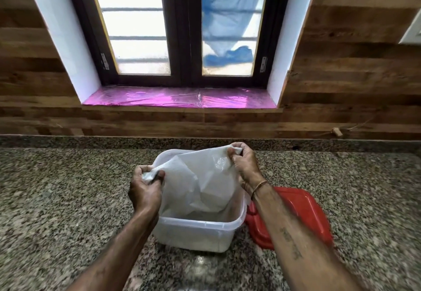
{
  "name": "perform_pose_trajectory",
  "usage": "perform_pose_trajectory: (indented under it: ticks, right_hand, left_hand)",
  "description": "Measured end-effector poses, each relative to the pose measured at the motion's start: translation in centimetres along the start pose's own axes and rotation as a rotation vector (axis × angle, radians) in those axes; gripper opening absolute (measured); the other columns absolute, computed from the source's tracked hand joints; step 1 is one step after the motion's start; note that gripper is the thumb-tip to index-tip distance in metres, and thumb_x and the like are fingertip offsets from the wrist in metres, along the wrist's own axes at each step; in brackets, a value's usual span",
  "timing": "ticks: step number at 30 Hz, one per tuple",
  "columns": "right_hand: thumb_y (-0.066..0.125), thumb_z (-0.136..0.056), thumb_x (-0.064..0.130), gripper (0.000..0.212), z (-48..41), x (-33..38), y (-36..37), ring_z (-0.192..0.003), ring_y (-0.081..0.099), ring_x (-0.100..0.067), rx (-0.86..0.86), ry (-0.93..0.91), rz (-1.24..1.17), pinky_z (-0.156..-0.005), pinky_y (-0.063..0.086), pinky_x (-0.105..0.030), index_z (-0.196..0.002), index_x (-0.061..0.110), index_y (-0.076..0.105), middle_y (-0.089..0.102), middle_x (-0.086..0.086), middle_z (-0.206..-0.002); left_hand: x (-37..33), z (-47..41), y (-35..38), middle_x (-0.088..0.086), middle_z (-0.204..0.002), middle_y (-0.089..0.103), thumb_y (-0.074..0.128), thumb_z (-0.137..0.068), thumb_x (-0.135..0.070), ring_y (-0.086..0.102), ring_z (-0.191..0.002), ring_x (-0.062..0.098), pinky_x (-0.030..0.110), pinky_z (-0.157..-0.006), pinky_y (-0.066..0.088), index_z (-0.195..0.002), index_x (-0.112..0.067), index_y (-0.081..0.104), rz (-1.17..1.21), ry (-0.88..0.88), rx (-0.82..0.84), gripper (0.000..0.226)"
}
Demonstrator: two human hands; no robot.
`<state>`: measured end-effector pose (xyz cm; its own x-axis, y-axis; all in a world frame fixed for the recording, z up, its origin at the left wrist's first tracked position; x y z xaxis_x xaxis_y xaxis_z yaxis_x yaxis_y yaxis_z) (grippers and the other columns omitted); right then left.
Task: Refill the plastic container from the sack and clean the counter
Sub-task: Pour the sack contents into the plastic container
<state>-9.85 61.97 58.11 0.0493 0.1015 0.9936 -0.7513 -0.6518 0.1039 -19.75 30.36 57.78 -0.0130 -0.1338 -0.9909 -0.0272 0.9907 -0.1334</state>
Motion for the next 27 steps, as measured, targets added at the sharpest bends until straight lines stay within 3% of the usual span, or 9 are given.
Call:
perform_pose_trajectory:
  ticks: [5, 8, 11, 14, 20, 24, 27]
  right_hand:
    - [0.057, -0.100, 0.001, 0.024, 1.2, -0.2, 2.7, -0.042, 0.051, 0.002, 0.025, 0.068, -0.115, -0.039, 0.045, -0.017, -0.086, 0.019, 0.054, 0.057, 0.003, -0.065]
    - [0.052, -0.099, -0.007, 0.028, 1.5, 0.0, 3.2, -0.042, 0.056, -0.002, 0.043, 0.110, -0.206, -0.039, 0.048, -0.018, -0.084, 0.016, 0.053, 0.064, 0.008, -0.055]
    - [0.060, -0.095, -0.005, 0.026, 2.1, 0.9, 3.1, -0.043, 0.058, -0.005, 0.083, 0.129, -0.205, -0.039, 0.049, -0.020, -0.080, 0.016, 0.055, 0.067, 0.007, -0.056]
    - [0.071, -0.090, 0.009, 0.024, 2.3, 2.9, 2.8, -0.046, 0.053, -0.001, 0.090, 0.017, -0.047, -0.042, 0.045, -0.016, -0.075, 0.019, 0.056, 0.063, 0.009, -0.056]
    - [0.070, -0.091, 0.000, 0.024, 3.5, 6.3, 0.9, -0.053, 0.051, 0.001, 0.064, -0.137, 0.209, -0.050, 0.044, -0.015, -0.075, 0.016, 0.060, 0.060, 0.012, -0.060]
    - [0.070, -0.087, -0.008, 0.011, 4.7, 8.7, 1.5, -0.052, 0.052, 0.006, 0.097, -0.208, 0.445, -0.052, 0.043, -0.010, -0.084, 0.003, 0.070, 0.063, 0.001, -0.067]
    - [0.071, -0.087, -0.004, 0.020, 4.7, 9.9, 1.3, -0.054, 0.049, 0.003, 0.031, -0.259, 0.555, -0.052, 0.041, -0.013, -0.074, 0.012, 0.069, 0.062, 0.003, -0.066]
  left_hand:
    - [0.3, -0.5, -2.3, 0.002, -0.087, 0.066, 0.075, -0.090, -0.010, 0.061, -0.072, 0.016, 0.025, -0.061, 0.050, -0.102, -0.017, 0.060, 0.149, -0.028, 0.017, 0.020]
    - [0.3, -2.0, -2.4, 0.007, -0.090, 0.069, 0.081, -0.085, -0.011, 0.063, -0.077, 0.023, 0.034, -0.067, 0.055, -0.097, -0.022, 0.060, 0.244, -0.094, 0.157, 0.026]
    - [-0.4, -2.8, -2.2, 0.012, -0.089, 0.070, 0.086, -0.079, -0.015, 0.063, -0.070, 0.022, 0.033, -0.058, 0.056, -0.104, -0.014, 0.058, 0.254, -0.132, 0.317, 0.037]
    - [-1.0, -3.4, -2.4, 0.011, -0.080, 0.067, 0.085, -0.080, -0.012, 0.059, -0.062, 0.022, 0.031, -0.055, 0.052, -0.097, -0.014, 0.057, 0.281, -0.135, 0.360, 0.033]
    - [-2.6, -5.8, -3.4, 0.008, -0.071, 0.065, 0.082, -0.081, -0.005, 0.059, -0.056, 0.018, 0.026, -0.048, 0.051, -0.085, -0.014, 0.056, 0.200, -0.073, 0.494, 0.028]
    - [-3.6, -6.9, -3.7, 0.011, -0.077, 0.071, 0.082, -0.079, 0.001, 0.065, -0.069, 0.024, 0.033, -0.063, 0.055, -0.089, -0.006, 0.065, 0.101, 0.015, 0.618, 0.021]
    - [-4.4, -6.6, -3.6, 0.021, -0.089, 0.074, 0.082, -0.079, -0.001, 0.068, -0.078, 0.029, 0.033, -0.064, 0.060, -0.102, -0.001, 0.071, 0.090, 0.026, 0.734, 0.025]
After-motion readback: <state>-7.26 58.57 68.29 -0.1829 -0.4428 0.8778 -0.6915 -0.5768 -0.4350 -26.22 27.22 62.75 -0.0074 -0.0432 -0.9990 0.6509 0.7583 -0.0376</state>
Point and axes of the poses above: each hand's wrist, its own z-axis away from the middle knuckle, its own y-axis out of the palm, x = y × z, the point moved 10 cm from there along -z, towards the middle knuckle
